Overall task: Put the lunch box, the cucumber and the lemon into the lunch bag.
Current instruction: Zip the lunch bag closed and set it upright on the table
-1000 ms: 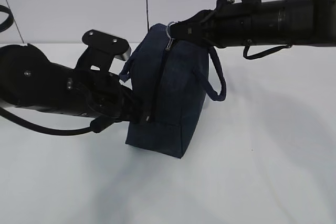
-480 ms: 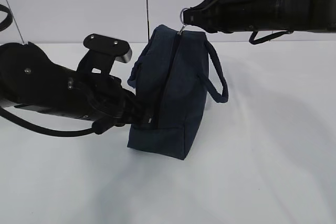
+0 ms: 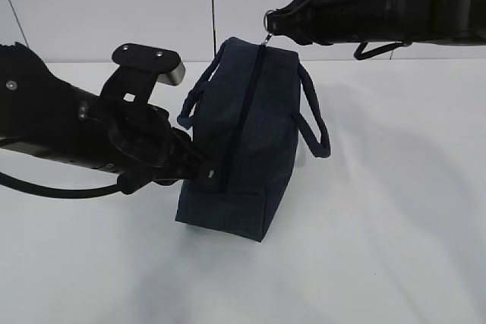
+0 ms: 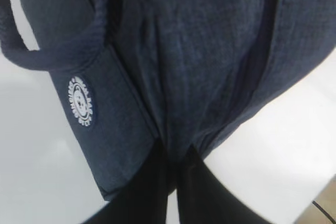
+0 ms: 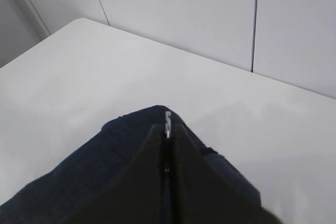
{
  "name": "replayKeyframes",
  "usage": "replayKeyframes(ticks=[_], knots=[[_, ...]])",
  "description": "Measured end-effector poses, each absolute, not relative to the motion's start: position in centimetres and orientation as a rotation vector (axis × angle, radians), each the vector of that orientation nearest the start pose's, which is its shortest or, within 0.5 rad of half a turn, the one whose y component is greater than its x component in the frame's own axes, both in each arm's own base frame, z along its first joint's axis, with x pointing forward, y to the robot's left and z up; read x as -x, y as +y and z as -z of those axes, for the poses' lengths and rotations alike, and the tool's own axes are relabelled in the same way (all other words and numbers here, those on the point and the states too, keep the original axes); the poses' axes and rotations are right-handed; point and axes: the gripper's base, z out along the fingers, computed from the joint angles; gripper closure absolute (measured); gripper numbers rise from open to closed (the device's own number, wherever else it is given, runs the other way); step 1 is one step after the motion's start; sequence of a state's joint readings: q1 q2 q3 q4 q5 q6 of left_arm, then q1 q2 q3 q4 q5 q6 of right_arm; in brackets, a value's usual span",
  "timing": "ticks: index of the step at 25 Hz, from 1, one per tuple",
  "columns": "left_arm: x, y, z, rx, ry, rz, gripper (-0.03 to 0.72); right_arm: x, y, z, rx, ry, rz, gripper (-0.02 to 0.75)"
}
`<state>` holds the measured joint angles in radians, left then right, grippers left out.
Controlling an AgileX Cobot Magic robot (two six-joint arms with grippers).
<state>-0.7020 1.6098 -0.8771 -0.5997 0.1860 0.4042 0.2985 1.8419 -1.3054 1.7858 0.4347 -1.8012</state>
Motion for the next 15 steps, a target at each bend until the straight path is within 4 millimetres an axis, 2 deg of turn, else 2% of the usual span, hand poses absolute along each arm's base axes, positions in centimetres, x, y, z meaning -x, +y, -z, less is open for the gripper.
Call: replayKeyframes(ticks=[7,15], knots=[[-23.7,-21.7,-21.0,-0.670,2.375,0.578,0.695,-41.0,16.3,-26.1,0.548,1.861,-0.588,0.731],[-23.3,-21.7,-20.9,-0.678,2.416,0.600,0.695,-43.1,16.8,-24.1,0.527,1.892,-0.575,0.731]])
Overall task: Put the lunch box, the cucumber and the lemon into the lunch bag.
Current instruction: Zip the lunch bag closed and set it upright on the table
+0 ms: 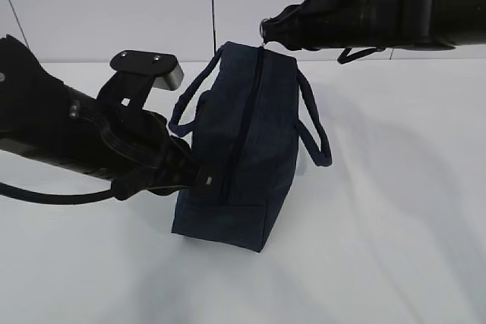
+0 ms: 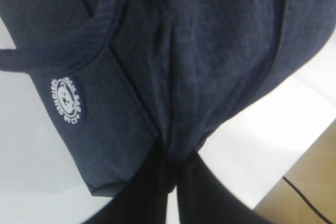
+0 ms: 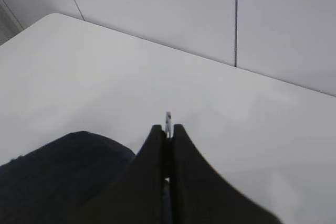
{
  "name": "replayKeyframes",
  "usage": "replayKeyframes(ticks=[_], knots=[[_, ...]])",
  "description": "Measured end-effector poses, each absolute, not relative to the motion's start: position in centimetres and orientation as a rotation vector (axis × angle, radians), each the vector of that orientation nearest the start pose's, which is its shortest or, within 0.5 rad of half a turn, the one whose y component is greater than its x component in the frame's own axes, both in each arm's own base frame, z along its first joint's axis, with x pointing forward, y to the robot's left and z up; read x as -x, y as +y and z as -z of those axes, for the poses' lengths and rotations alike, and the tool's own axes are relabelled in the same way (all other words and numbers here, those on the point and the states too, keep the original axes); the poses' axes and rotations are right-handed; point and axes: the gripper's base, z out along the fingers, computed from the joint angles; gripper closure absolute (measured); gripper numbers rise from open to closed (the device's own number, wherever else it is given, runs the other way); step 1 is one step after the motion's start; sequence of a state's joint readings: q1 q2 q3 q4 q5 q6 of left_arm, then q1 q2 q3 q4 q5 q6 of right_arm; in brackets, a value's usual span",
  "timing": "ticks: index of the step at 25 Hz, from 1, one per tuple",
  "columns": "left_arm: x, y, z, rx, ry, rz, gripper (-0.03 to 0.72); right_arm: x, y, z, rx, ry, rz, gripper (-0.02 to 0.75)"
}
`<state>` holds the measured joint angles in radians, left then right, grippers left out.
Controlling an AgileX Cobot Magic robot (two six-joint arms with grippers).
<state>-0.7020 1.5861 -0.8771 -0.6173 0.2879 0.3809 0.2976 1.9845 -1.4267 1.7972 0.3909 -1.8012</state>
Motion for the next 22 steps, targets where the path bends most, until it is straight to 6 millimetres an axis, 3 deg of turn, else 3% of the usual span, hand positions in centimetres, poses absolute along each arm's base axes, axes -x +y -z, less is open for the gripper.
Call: replayKeyframes(ticks=[6,16,19,22], knots=[[-23.25,-21.69,-20.82,-0.682,2.423,0.602,0.695,-44.05,16.54,-22.84,0.510,1.913,-0.570,0.731],[-23.25,-21.69,-20.82,-0.681,2.424,0.602,0.689,-44.05,16.62,-23.12,0.510,1.900,-0.606,0.731],[-23.21,-21.69,-20.80,-0.683,2.429,0.605,0.608,-44.01,16.68,-23.15,0.510,1.898,-0.617,0.731],[-23.03,-21.77,-20.75,-0.685,2.442,0.615,0.424,-44.00,16.65,-23.19,0.511,1.895,-0.628,0.731]])
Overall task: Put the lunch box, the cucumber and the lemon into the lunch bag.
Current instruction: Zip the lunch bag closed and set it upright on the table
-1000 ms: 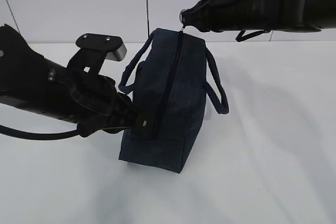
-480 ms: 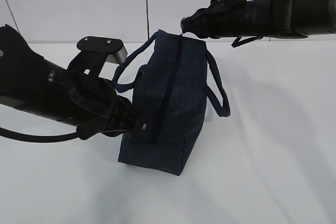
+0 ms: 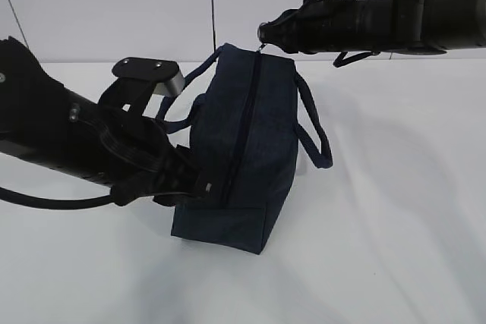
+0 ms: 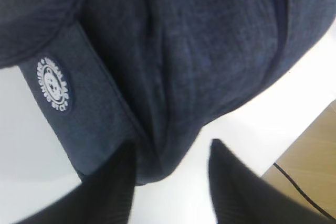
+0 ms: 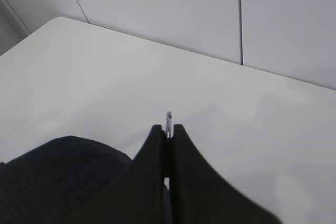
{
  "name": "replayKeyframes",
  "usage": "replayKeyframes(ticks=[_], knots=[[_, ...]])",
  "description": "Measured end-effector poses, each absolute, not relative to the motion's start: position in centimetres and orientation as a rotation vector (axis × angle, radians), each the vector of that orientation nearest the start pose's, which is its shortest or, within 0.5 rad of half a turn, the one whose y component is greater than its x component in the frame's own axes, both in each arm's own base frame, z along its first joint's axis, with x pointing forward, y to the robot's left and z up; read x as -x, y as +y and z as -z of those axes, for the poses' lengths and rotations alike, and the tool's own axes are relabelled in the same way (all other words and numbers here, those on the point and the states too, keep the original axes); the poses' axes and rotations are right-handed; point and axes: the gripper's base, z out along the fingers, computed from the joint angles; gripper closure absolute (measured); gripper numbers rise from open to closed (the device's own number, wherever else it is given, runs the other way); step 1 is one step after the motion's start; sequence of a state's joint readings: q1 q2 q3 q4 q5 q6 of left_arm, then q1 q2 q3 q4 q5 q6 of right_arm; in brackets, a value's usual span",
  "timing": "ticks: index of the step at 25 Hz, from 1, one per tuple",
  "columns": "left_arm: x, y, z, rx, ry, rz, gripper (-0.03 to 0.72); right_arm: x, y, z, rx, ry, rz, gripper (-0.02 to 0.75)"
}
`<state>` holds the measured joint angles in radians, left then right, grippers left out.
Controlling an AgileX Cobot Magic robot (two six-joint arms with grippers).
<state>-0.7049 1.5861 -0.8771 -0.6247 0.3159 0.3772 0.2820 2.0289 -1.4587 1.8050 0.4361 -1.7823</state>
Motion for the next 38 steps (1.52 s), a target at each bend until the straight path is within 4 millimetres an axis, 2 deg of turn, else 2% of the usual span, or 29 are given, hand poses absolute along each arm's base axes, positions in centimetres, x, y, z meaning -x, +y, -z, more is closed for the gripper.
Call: replayKeyframes(ticks=[2,3,6,10,14,17,20,24,30,38], knots=[[-23.1,-21.7,-20.7,-0.683,2.445,0.616,0.319,-44.0,16.7,-23.2,0.509,1.895,-0.634,0.731],[-23.1,-21.5,-20.8,-0.676,2.450,0.617,0.295,-44.0,16.7,-23.2,0.508,1.895,-0.636,0.731],[-23.4,-20.5,-21.7,-0.647,2.453,0.626,0.274,-43.9,16.8,-23.3,0.515,1.889,-0.651,0.731],[-23.7,-17.7,-24.2,-0.586,2.432,0.629,0.275,-43.9,16.8,-23.3,0.514,1.889,-0.658,0.731],[-24.7,-14.8,-27.9,-0.559,2.413,0.599,0.275,-43.9,16.8,-23.3,0.514,1.889,-0.658,0.731],[-26.2,-13.4,-31.9,-0.569,2.385,0.540,0.276,-43.9,16.8,-23.3,0.515,1.888,-0.660,0.731],[-27.8,-13.3,-35.0,-0.611,2.410,0.509,0.279,-43.9,16.8,-23.3,0.515,1.888,-0.660,0.731],[-30.6,-14.7,-36.9,-0.686,2.482,0.549,0.279,-43.9,16.8,-23.3,0.514,1.888,-0.661,0.731],[-35.0,-17.3,-35.5,-0.719,2.573,0.687,0.279,-43.9,16.8,-23.3,0.507,1.891,-0.670,0.731],[-35.8,-20.6,-32.2,-0.800,2.644,0.731,0.279,-43.9,16.8,-23.3,0.503,1.892,-0.673,0.731]])
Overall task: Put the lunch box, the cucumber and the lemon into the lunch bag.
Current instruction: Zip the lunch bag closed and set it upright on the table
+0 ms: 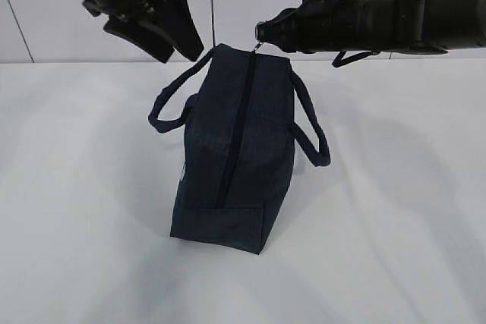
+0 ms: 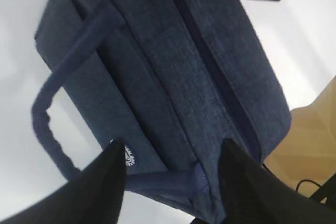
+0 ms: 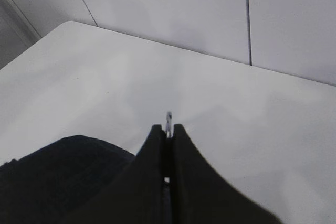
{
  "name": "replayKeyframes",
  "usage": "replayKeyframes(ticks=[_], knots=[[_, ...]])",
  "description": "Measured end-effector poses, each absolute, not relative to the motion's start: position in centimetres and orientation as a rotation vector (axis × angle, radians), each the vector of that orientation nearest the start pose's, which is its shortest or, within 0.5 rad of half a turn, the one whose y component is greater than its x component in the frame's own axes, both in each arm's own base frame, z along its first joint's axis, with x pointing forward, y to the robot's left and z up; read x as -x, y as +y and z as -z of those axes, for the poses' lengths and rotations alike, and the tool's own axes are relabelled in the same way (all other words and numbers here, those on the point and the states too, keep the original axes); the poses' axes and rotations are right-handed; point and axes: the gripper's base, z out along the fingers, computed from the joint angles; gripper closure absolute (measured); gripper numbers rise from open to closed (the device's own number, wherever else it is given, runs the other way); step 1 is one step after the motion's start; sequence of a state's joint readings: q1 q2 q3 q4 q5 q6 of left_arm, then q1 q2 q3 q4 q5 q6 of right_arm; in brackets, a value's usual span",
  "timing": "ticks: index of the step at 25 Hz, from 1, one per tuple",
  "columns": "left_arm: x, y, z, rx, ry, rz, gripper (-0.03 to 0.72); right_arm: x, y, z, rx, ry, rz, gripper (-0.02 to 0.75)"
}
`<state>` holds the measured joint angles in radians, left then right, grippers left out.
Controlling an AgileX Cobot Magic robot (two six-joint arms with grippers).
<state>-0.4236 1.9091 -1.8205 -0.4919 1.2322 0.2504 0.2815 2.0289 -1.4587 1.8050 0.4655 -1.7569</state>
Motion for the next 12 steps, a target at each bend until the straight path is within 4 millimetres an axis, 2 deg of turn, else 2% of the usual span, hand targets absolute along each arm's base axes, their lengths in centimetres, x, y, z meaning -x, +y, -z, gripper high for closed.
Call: replayKeyframes(ticks=[8,12], knots=[[-36.3,-22.3,-29.7,-0.833,2.688,0.740,0.279,-43.9,16.8,-23.3,0.504,1.892,-0.675,0.731],[-36.8,-22.6,-29.2,-0.810,2.670,0.737,0.279,-43.9,16.8,-23.3,0.502,1.892,-0.676,0.731]])
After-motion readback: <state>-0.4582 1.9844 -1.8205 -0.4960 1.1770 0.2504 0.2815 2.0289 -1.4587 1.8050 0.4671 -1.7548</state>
